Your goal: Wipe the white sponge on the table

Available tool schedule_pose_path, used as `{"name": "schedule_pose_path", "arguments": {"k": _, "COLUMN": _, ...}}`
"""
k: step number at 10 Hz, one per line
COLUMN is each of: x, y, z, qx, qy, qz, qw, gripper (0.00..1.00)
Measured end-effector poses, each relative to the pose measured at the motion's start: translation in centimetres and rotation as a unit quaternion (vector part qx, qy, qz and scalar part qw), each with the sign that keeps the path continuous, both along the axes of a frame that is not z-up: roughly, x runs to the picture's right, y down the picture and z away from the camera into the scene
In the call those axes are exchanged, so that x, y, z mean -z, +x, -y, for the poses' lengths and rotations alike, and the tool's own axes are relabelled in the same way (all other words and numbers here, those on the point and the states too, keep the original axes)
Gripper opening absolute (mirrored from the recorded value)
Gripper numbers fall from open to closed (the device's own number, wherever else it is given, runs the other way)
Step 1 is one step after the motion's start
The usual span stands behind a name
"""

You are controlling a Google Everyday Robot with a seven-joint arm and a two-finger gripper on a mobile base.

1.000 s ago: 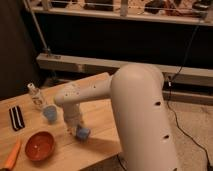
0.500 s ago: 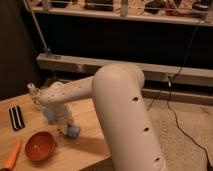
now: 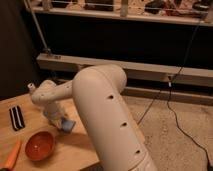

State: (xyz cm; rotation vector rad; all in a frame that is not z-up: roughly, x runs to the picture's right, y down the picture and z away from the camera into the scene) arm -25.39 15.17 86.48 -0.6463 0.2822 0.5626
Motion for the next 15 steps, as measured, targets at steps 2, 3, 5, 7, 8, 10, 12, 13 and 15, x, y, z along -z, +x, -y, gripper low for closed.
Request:
{"name": "schedule_pose_path", "arguments": {"k": 2, "x": -1.8, "y": 1.9, "z": 3.8, "qx": -0.019, "qy": 0.022, "qz": -0.027, "qw": 0.9992, "gripper": 0.00}}
{"name": "schedule_pose_path", "arguments": {"k": 3, "x": -3.0, "y": 2.9, "z": 5.3, "qx": -0.028, "qy": 0.030, "qz": -0.042, "qw": 0.9983, "gripper": 0.00}}
{"name": "schedule_pose_path", "arguments": {"k": 5, "x": -4.9, "y": 4.0, "z": 6.3, "qx": -0.042, "qy": 0.030, "qz": -0.061, "qw": 0.9968, "gripper": 0.00}}
{"name": "schedule_pose_path", "arguments": {"k": 7, "x": -7.1, "y": 4.8, "z": 6.6, "qx": -0.061, "qy": 0.019, "qz": -0.081, "qw": 0.9947, "gripper": 0.00}}
{"name": "schedule_pose_path", "arguments": {"k": 8, "x": -8.0, "y": 5.1, "z": 7.1, "qx": -0.069, "qy": 0.020, "qz": -0.088, "qw": 0.9935, "gripper": 0.00}}
{"name": "schedule_pose_path", "arguments": {"k": 10, "x": -9.6, "y": 6.4, "z": 8.7, "qx": -0.082, "qy": 0.026, "qz": -0.106, "qw": 0.9907, "gripper": 0.00}}
{"name": "schedule_pose_path", "arguments": {"k": 12, "x": -10.6, "y": 9.0, "z": 10.1, "qx": -0.093, "qy": 0.034, "qz": -0.131, "qw": 0.9864, "gripper": 0.00}}
{"name": "schedule_pose_path", "arguments": {"k": 13, "x": -10.9, "y": 10.7, "z": 10.6, "qx": -0.097, "qy": 0.036, "qz": -0.146, "qw": 0.9838, "gripper": 0.00}}
{"name": "schedule_pose_path", "arguments": {"k": 15, "x": -10.9, "y": 13.8, "z": 11.2, "qx": -0.111, "qy": 0.034, "qz": -0.171, "qw": 0.9785, "gripper": 0.00}}
